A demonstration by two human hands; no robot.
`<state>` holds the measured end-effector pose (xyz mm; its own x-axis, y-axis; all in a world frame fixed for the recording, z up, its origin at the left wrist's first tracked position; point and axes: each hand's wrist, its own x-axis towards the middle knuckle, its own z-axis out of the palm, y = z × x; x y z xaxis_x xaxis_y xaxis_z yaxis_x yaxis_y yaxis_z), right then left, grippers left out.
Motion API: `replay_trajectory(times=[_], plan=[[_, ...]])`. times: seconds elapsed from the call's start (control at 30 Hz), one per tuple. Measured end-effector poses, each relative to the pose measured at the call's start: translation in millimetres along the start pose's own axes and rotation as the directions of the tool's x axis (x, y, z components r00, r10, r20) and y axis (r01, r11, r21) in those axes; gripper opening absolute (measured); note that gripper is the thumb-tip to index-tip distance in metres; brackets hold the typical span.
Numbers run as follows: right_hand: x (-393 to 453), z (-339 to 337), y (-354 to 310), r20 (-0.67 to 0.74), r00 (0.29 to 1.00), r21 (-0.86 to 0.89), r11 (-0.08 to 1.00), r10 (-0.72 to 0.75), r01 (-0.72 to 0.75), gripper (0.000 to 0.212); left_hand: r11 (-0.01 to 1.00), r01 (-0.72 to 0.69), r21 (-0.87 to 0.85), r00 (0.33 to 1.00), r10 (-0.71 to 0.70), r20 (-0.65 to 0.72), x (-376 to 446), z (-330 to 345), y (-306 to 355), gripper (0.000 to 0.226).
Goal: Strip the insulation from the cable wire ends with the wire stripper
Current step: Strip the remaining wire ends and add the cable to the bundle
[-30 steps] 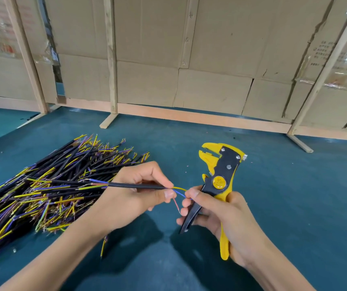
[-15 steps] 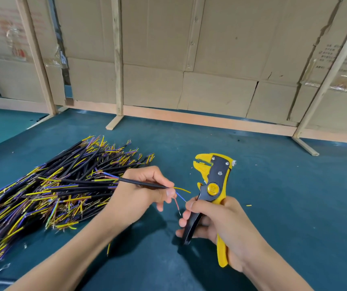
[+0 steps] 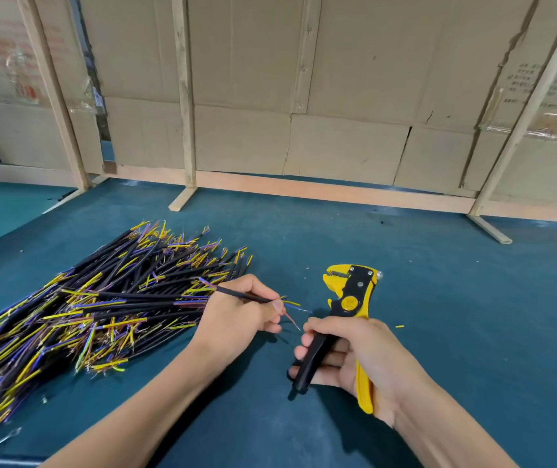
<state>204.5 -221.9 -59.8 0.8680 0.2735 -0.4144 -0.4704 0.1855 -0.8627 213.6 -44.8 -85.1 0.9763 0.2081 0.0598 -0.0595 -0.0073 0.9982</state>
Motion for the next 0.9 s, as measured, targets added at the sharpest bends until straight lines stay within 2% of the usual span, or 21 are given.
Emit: replay_trajectory(times=[0.1,0.17,0.27,0.33,0.4,0.57,0.67,0.73,0.8,0.87,0.9], plan=[[-2.5,-2.1,-2.2,0.027,0.999,0.008,0.999,-0.032,0.032,0.011,0.999,0.021,-0.041,1.000,-0.020,0.017,2.5,0.3,3.5,0.006],[-5.6,-2.7,-7.5,0.083,0.995,0.063,0.996,-0.063,0.057,0.010,0.999,0.054,0.004,0.997,-0.054,0.050,11.9,2.6,11.2,0.007],[-8.6,-11.9,-21.6,0.182,0.962,0.245,0.957,-0.203,0.155,0.009,0.958,0.135,0.255,0.973,-0.177,0.148,39.5,13.3,26.4,0.022],[-6.1,-25.6,-32.3,0.145,0.930,0.328,0.903,-0.339,0.278,0.011,0.867,0.158,0.472,0.940,-0.278,0.197,57.6,26.7,33.9,0.038],[-0.2,-43.0,-41.0,0.061,0.909,0.377,0.853,-0.413,0.362,0.010,0.786,0.151,0.600,0.908,-0.351,0.231,71.2,42.6,34.8,0.048],[21.5,-86.2,-46.1,-0.134,0.919,0.428,0.815,-0.370,0.390,0.008,0.686,0.138,0.714,0.878,-0.419,0.233,84.6,82.2,22.8,0.055],[30.7,-99.8,-42.6,-0.129,0.935,0.416,0.838,-0.330,0.353,0.011,0.682,0.110,0.723,0.881,-0.404,0.247,83.6,94.0,25.6,0.059],[35.2,-104.2,-39.1,-0.092,0.940,0.415,0.846,-0.328,0.336,0.012,0.657,0.039,0.753,0.895,-0.358,0.266,81.8,89.3,36.4,0.059],[38.2,-104.4,-35.7,-0.040,0.944,0.411,0.856,-0.327,0.314,0.014,0.572,-0.090,0.815,0.922,-0.261,0.285,79.3,70.6,50.8,0.053],[41.0,-101.9,-33.1,-0.009,0.949,0.395,0.871,-0.315,0.293,0.016,0.383,-0.196,0.903,0.930,-0.219,0.294,74.7,40.2,68.1,0.047],[41.9,-99.9,-31.9,-0.004,0.950,0.391,0.874,-0.312,0.289,0.017,0.277,-0.216,0.936,0.923,-0.254,0.289,71.4,22.3,75.6,0.047]])
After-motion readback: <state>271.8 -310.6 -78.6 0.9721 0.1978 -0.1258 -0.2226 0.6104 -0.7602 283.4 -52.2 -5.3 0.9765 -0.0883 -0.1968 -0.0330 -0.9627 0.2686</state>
